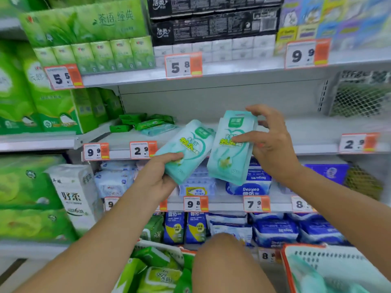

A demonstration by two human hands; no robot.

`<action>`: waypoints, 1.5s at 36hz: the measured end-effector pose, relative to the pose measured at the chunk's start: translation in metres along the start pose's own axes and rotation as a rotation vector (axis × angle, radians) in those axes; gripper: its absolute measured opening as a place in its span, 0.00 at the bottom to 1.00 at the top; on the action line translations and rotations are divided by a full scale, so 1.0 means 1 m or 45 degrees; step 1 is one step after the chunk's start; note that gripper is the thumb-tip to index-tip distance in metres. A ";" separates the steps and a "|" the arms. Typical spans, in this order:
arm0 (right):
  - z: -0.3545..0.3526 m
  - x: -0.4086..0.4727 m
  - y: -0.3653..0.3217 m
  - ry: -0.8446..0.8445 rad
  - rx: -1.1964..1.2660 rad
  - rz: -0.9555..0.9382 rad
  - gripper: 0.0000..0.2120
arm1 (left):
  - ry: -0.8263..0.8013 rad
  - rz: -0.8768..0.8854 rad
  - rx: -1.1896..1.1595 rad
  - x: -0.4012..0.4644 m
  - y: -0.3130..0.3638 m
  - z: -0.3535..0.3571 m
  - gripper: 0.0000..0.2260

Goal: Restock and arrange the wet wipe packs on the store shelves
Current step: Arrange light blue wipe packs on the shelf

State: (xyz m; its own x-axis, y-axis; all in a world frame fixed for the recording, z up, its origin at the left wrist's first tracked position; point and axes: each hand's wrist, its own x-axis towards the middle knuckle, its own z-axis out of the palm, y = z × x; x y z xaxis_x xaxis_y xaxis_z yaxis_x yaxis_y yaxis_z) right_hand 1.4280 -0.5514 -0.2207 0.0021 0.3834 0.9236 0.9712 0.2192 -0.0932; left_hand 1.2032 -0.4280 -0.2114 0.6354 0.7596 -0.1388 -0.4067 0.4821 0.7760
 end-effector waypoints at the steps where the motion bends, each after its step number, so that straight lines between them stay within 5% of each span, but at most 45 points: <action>1: -0.007 -0.005 0.002 -0.025 0.011 0.003 0.11 | -0.011 -0.015 0.027 -0.001 -0.006 0.006 0.13; 7: -0.062 -0.061 0.033 -0.245 -0.068 0.061 0.17 | -0.062 -0.240 0.304 0.012 -0.070 0.040 0.09; 12: -0.121 -0.128 0.055 -0.857 -0.026 0.307 0.12 | -0.164 -0.565 0.817 0.025 -0.158 0.066 0.09; 18: -0.173 -0.203 0.076 -1.452 -0.030 0.910 0.22 | -0.411 -0.835 1.117 0.017 -0.266 0.113 0.11; 23: -0.198 -0.226 0.087 -1.946 -0.271 1.126 0.17 | -0.868 -1.077 1.737 0.013 -0.296 0.119 0.18; 26: -0.192 -0.212 0.091 -1.793 -0.255 1.084 0.14 | -0.830 -0.695 1.916 0.029 -0.268 0.122 0.11; 30: -0.143 -0.147 0.083 -1.090 -0.071 0.880 0.15 | -0.673 0.232 1.931 0.069 -0.176 0.117 0.05; 33: -0.088 -0.075 0.062 -0.722 0.146 0.710 0.12 | -0.410 0.869 1.957 0.099 -0.093 0.101 0.02; 36: -0.027 -0.003 0.057 -0.516 0.206 0.534 0.14 | -0.078 1.202 2.032 0.124 -0.021 0.072 0.07; 38: 0.019 0.039 0.068 -0.504 0.152 0.533 0.16 | 0.146 1.164 2.135 0.142 0.019 0.048 0.11; 41: 0.084 0.092 0.087 -0.733 0.008 0.666 0.22 | 0.380 0.817 2.315 0.169 0.061 0.018 0.21; 44: 0.137 0.115 0.099 -1.102 0.138 0.968 0.44 | 0.362 0.340 2.471 0.199 0.086 -0.006 0.42; 47: 0.182 0.117 0.118 -1.358 0.191 1.154 0.56 | 0.390 0.132 2.536 0.230 0.105 -0.032 0.51; 54: 0.221 0.136 0.160 -1.418 0.216 1.069 0.35 | 0.561 0.179 2.475 0.293 0.123 -0.077 0.48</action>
State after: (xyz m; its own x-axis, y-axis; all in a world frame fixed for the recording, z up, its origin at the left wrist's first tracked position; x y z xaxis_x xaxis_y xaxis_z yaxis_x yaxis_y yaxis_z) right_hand 1.5306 -0.2659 -0.1918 0.2946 0.9350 -0.1972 0.7344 -0.3536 -0.5793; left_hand 1.2884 -0.1128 -0.2043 0.3696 0.9246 0.0926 0.8882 -0.3808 0.2570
